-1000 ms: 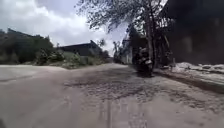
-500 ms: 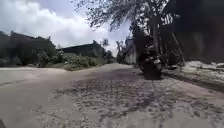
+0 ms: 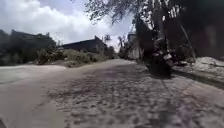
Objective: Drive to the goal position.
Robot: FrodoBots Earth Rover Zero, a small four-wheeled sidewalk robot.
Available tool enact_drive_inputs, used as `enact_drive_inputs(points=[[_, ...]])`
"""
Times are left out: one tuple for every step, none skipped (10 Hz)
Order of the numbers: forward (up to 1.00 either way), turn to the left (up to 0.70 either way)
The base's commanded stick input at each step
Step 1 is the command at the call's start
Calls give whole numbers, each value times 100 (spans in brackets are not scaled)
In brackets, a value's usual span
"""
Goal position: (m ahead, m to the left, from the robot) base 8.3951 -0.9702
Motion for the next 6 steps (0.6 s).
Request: enact_drive_inputs(points=[[100,0],[100,0],[100,0],[100,0],[100,0],[100,0]])
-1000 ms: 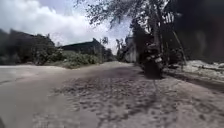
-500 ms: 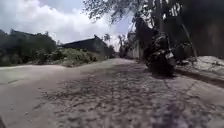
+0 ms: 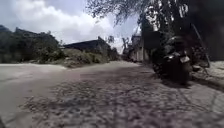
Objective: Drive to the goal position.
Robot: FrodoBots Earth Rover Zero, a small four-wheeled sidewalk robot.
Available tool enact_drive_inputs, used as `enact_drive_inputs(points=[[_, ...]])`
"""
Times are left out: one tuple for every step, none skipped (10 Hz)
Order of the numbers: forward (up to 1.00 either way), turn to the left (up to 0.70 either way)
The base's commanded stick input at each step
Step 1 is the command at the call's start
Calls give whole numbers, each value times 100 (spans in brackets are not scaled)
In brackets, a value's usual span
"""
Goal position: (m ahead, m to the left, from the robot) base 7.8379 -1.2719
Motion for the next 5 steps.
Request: enact_drive_inputs(points=[[100,0],[100,0],[100,0],[100,0],[100,0]])
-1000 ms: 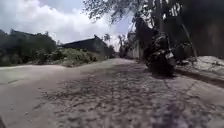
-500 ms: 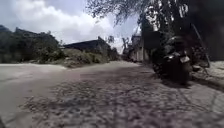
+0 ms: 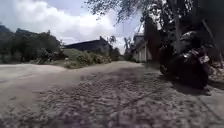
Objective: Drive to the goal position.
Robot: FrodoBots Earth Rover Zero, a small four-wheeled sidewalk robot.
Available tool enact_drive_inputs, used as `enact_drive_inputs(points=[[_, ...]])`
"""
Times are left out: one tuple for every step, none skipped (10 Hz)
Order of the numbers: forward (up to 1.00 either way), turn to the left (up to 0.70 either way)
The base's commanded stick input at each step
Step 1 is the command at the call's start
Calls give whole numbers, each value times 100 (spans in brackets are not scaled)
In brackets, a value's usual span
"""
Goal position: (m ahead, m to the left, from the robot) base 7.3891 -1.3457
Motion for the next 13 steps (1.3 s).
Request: enact_drive_inputs(points=[[100,0],[100,0],[100,0],[100,0],[100,0],[100,0],[100,0],[100,0],[100,0],[100,0],[100,0],[100,0],[100,0]])
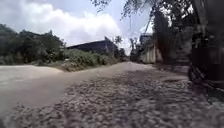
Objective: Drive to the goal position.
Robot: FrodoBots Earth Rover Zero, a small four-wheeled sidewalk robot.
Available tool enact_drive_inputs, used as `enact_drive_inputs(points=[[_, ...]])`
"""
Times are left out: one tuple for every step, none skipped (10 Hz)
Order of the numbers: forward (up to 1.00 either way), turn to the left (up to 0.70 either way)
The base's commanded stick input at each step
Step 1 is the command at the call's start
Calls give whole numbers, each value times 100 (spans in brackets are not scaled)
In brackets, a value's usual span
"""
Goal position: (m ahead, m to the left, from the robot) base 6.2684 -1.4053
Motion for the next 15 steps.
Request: enact_drive_inputs(points=[[100,0],[100,0],[100,0],[100,0],[100,0],[100,0],[100,0],[100,0],[100,-7],[100,-27],[100,-40],[100,-40],[100,-40],[100,-40],[100,-40]])
